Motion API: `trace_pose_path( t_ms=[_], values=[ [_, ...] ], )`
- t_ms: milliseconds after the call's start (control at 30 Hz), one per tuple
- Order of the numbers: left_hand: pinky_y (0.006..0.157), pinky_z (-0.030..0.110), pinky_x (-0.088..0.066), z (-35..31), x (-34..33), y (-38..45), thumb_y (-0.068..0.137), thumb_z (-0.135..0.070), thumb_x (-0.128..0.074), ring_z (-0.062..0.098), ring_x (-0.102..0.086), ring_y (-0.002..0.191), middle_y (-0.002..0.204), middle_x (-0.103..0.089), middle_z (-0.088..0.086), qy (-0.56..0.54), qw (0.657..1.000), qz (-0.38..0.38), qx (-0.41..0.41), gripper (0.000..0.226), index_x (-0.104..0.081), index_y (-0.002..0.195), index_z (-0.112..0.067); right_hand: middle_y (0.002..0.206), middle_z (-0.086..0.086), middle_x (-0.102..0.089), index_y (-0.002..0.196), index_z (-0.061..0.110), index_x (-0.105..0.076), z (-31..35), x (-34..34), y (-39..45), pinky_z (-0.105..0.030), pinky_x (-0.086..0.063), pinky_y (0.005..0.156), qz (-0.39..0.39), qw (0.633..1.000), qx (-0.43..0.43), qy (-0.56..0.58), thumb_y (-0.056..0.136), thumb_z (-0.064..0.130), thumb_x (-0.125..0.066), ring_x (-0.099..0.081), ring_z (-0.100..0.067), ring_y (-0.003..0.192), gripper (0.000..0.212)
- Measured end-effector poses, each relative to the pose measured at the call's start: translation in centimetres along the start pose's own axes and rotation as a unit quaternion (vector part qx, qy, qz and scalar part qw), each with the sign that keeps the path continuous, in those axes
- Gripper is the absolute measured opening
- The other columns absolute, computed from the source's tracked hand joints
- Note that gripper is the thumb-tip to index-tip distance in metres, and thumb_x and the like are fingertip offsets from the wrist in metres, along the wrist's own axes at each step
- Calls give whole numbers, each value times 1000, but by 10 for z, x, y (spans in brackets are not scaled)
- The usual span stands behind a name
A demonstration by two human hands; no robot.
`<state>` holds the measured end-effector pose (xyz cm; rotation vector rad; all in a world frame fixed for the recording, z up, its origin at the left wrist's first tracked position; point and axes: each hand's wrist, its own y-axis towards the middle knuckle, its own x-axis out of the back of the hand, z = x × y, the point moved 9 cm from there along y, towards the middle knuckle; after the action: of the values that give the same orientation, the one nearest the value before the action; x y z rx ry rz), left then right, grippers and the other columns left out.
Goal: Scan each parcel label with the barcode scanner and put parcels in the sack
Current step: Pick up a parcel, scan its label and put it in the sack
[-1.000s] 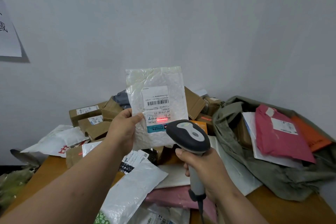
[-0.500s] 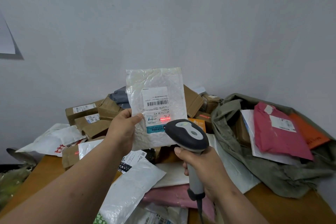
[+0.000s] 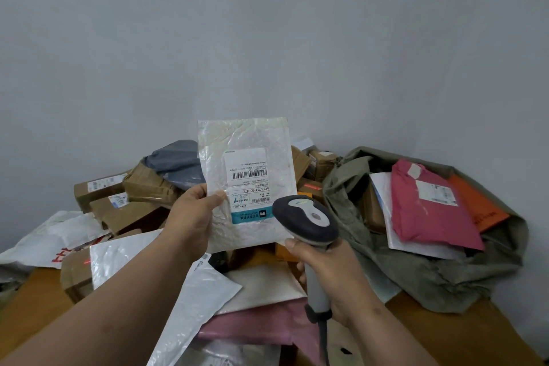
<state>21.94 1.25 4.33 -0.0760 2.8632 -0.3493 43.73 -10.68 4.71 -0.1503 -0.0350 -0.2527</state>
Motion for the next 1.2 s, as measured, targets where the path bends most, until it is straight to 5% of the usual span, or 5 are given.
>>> trace_pose_path(
  t_ms=[233, 667, 967, 1100, 1200],
  values=[
    [77, 44, -58, 35, -57, 19, 99, -6, -55, 32, -74, 91, 101, -76, 14, 37, 998, 29, 28, 12, -63, 108, -5, 62, 7, -69, 94, 17, -73, -21, 57, 21, -20, -49, 51, -78, 996, -26, 31, 80, 23, -80, -63, -5, 56, 16],
    [87, 53, -57, 108, -218, 61, 97, 5, -49, 38, -73, 92, 103, -74, 19, 149, 968, 170, 113, 22, -64, 109, -4, 74, 1, -69, 93, 20, -70, -61, 167, 60, -30, -54, 63, -181, 978, -81, 70, 83, 18, -78, -59, -14, 71, 13],
    [84, 54, -58, 156, -379, 121, 99, -2, -51, 34, -70, 94, 109, -70, 14, 140, 970, 148, 132, 20, -63, 109, -15, 73, 3, -74, 95, 21, -74, -87, 301, 156, -33, -53, 66, -212, 969, -92, 84, 81, 17, -79, -68, -17, 74, 16],
    [94, 57, -53, 159, -438, 165, 89, -6, -65, 32, -60, 114, 123, -61, 8, 213, 969, 120, 37, 83, -23, 155, -34, 81, 11, -76, 96, 29, -72, -86, 343, 207, -31, -57, 74, -202, 974, -63, 86, 82, 17, -78, -69, -10, 85, 20],
    [109, 52, -43, 179, -461, 188, 77, -27, -69, 33, -38, 139, 154, -35, 8, 410, 900, 144, -40, 88, -26, 153, -43, 76, 17, -74, 87, 30, -70, -90, 357, 239, -19, -48, 65, -188, 978, -47, 80, 83, 15, -76, -67, 1, 80, 16]
  ],
)
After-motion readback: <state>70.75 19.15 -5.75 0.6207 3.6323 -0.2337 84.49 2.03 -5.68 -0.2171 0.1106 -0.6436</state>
